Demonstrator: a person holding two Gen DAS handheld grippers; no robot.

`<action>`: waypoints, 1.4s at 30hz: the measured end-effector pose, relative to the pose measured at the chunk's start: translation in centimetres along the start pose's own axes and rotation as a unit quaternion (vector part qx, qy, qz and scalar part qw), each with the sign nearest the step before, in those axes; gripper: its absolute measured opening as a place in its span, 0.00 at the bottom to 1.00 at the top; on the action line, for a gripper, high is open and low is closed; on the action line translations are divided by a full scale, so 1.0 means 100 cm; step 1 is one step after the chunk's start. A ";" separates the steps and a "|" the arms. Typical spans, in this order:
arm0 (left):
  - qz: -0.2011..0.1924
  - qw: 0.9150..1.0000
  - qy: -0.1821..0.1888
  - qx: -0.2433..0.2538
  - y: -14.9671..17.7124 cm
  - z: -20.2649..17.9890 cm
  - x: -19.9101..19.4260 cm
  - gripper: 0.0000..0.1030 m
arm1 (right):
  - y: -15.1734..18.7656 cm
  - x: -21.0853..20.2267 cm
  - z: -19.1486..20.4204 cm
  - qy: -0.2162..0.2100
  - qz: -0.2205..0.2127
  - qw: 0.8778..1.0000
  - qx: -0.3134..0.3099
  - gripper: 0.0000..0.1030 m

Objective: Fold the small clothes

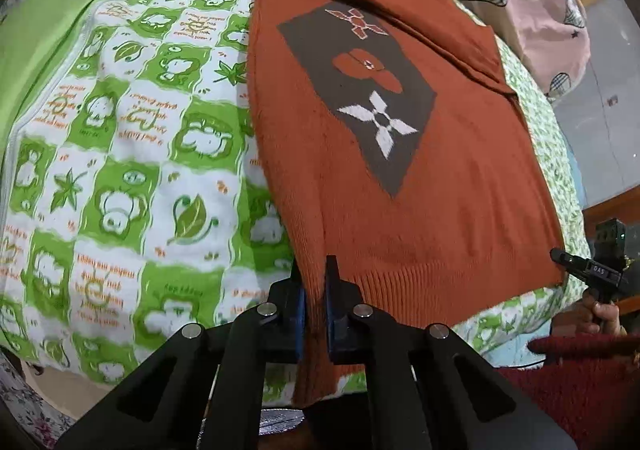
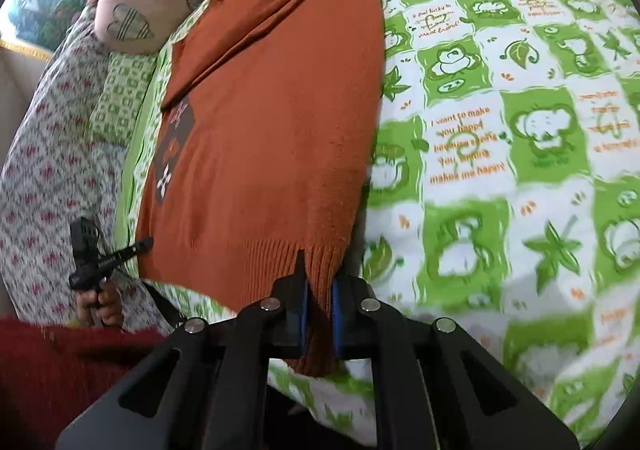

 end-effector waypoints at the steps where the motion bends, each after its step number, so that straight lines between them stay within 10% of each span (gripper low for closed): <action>1: -0.002 1.000 0.006 -0.005 0.002 0.002 -0.001 0.05 | 0.002 -0.002 0.000 -0.006 0.000 1.000 -0.001 0.10; 12: -0.076 0.993 0.082 -0.028 -0.026 -0.008 -0.055 0.04 | -0.036 -0.030 0.031 -0.078 -0.054 0.995 -0.021 0.09; 25: -0.208 0.974 0.094 0.006 -0.209 -0.036 -0.105 0.04 | -0.186 -0.076 0.047 -0.090 -0.191 0.977 -0.007 0.09; 42: -0.168 0.983 0.068 -0.014 -0.374 -0.003 -0.019 0.04 | -0.337 -0.019 -0.001 -0.030 -0.174 0.983 0.056 0.09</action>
Point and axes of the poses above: each gripper's, at about its wrist camera, not at the fingertips, and x roughly the way its jaws point, z to its left, y to its underside, the point moved 1 cm from there along x, roughly the way its jaws point, and after that the axes turned 10 degrees about z, right-handed, at the moved point
